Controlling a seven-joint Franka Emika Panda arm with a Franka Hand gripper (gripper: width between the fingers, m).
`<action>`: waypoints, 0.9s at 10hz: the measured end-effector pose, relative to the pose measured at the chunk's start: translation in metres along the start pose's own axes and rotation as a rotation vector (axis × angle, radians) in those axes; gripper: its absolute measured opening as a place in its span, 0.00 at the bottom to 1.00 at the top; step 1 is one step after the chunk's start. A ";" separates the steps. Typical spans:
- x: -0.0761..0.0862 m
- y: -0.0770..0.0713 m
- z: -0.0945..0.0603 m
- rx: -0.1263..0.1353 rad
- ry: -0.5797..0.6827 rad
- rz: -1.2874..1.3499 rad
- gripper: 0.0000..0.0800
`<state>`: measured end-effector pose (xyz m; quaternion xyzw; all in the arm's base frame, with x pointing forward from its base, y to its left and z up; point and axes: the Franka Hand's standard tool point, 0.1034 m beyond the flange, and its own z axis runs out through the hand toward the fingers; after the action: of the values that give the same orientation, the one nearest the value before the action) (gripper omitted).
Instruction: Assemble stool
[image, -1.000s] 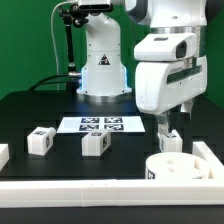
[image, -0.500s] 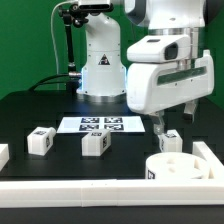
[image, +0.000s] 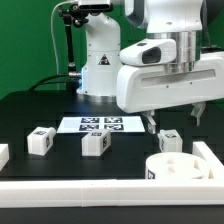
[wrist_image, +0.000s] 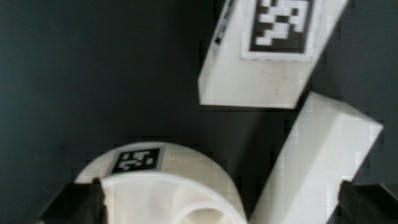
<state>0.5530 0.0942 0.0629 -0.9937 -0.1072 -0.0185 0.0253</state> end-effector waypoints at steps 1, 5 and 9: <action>-0.001 -0.001 0.001 -0.001 0.001 0.102 0.81; -0.004 -0.005 0.004 0.030 -0.012 0.421 0.81; -0.010 0.003 0.009 0.034 -0.041 0.341 0.81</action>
Offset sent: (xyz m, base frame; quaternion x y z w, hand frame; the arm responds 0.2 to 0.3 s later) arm -0.0078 -0.0125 -0.0087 -0.0027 -0.0092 0.1840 0.9829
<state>0.5441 0.0899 0.0532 -0.9971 0.0623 0.0081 0.0424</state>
